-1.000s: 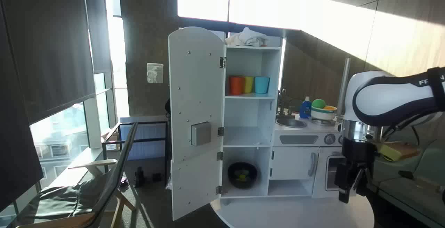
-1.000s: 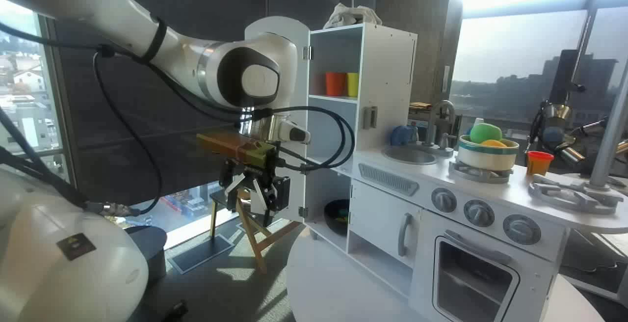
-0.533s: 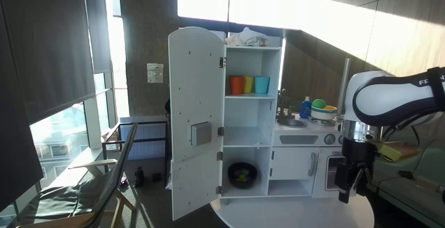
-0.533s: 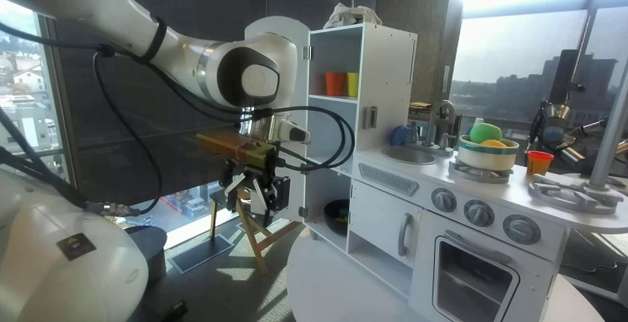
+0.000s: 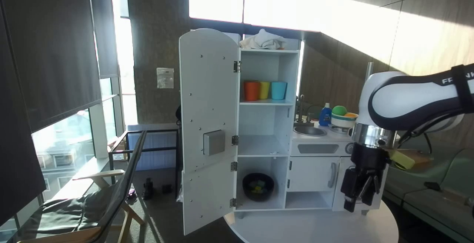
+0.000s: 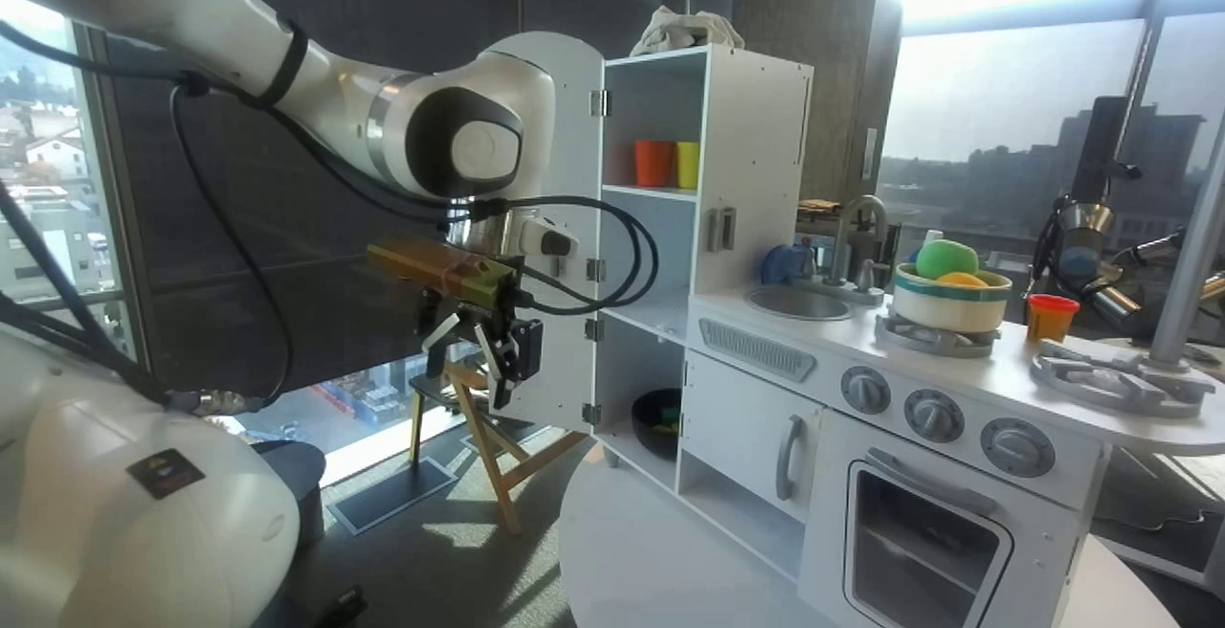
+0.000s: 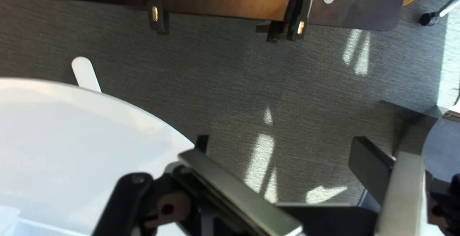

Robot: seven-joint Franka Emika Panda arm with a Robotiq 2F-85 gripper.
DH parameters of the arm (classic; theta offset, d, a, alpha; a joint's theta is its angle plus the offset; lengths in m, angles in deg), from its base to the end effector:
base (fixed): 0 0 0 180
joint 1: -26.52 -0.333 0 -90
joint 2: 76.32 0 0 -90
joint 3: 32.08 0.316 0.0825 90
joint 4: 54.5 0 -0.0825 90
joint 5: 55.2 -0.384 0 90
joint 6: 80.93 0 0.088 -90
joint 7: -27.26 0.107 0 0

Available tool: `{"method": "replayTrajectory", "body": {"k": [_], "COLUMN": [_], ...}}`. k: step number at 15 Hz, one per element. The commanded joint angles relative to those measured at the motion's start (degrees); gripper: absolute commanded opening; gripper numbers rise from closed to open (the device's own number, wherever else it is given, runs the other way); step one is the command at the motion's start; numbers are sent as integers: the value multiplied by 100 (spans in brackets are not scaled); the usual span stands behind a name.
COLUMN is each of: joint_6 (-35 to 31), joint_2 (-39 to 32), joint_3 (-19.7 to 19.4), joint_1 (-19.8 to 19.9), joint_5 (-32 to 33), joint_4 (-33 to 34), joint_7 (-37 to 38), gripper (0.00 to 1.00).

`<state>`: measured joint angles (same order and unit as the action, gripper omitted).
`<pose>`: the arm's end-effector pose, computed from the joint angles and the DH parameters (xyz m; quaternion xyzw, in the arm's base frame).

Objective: Pick up the white cloth and put it into the sink and wipe it

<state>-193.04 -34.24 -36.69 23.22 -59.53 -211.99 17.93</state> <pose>0.3136 -0.0004 0.4205 -0.9955 -0.0656 0.0248 0.0637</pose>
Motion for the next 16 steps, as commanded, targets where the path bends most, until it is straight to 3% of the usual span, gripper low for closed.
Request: {"method": "replayTrajectory", "body": {"k": [1,5,10,16], "joint_6": [-157,-482,-1286,-1799], "joint_2": [286,-17,-742,-1881], "joint_3": [571,1105,1464,1884], "joint_1": [-279,-213,-3,313], "joint_5": [-143,126,292,1110], "joint_4": [514,1643,3168,5130], "joint_7": [334,911,1671,2112], "gripper": [100,100,100,100]}}
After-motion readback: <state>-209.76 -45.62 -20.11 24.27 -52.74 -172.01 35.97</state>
